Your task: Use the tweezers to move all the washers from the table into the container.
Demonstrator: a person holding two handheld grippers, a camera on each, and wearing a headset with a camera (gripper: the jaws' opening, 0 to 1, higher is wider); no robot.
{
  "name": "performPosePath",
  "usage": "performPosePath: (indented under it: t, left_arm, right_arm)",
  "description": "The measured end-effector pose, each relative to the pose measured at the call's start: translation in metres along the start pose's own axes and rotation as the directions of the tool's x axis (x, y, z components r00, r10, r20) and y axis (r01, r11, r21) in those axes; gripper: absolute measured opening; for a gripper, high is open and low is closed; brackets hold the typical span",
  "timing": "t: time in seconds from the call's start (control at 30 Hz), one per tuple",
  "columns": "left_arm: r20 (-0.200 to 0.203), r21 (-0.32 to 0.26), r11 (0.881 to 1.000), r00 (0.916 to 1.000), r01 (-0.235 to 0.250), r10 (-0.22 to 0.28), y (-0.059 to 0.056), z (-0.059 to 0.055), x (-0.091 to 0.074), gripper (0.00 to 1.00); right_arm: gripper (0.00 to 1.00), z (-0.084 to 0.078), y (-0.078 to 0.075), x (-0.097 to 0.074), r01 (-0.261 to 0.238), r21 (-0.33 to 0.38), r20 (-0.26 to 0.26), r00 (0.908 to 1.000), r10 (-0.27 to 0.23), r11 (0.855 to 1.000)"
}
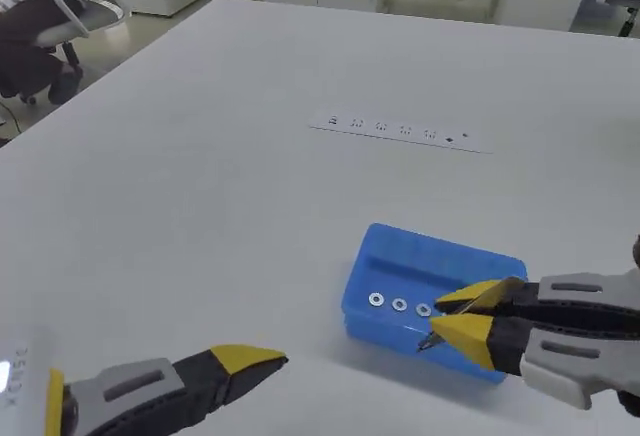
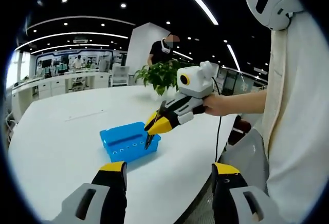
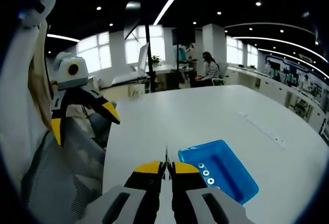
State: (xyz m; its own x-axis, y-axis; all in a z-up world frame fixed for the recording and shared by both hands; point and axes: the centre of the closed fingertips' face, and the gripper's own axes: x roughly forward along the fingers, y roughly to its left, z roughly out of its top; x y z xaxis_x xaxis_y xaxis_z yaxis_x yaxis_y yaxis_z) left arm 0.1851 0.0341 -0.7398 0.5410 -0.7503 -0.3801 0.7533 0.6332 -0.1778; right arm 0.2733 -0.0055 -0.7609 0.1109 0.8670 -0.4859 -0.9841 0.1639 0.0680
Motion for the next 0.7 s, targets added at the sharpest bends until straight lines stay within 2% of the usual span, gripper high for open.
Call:
performPosePath:
  t: [0.1,0.17,0.23,0.27,0.33,0.53,0.7]
  left_arm:
    - [-0.01,0.02,0.999,0.9993,0.035,-0.035,-0.005,0.001,0.006,0.62]
    - [-0.015,0.031,0.997,0.9979,0.063,-0.063,-0.008,0.002,0.01,0.59]
    - [-0.03,0.057,0.993,0.9946,0.101,-0.1,-0.016,0.006,0.015,0.55]
    - [-0.04,0.077,0.99,0.9923,0.12,-0.117,-0.02,0.007,0.018,0.53]
    - [-0.066,0.119,0.981,0.9875,0.15,-0.143,-0.029,0.009,0.023,0.5]
    - [-0.092,0.151,0.963,0.9727,0.225,-0.213,-0.049,0.017,0.034,0.35]
    - [-0.127,0.214,0.938,0.9601,0.272,-0.249,-0.06,0.017,0.037,0.23]
  right_arm:
    - [0.03,-0.01,0.011,-0.005,-0.015,-0.013,-0.031,0.9994,0.015,1.0]
    - [0.03,-0.018,0.022,-0.009,-0.046,-0.004,-0.054,0.9974,0.046,0.999]
    - [0.03,-0.023,0.032,-0.013,-0.064,-0.005,-0.065,0.9959,0.063,0.998]
    - [0.03,-0.027,0.04,-0.015,-0.086,-0.01,-0.082,0.9931,0.085,0.996]
    - [0.03,-0.032,0.049,-0.017,-0.099,-0.029,-0.107,0.9897,0.095,0.995]
    - [0.04,-0.046,0.075,-0.019,-0.166,-0.135,-0.212,0.9678,0.135,0.977]
    - [0.03,-0.052,0.095,-0.016,-0.239,-0.234,-0.289,0.9426,0.167,0.942]
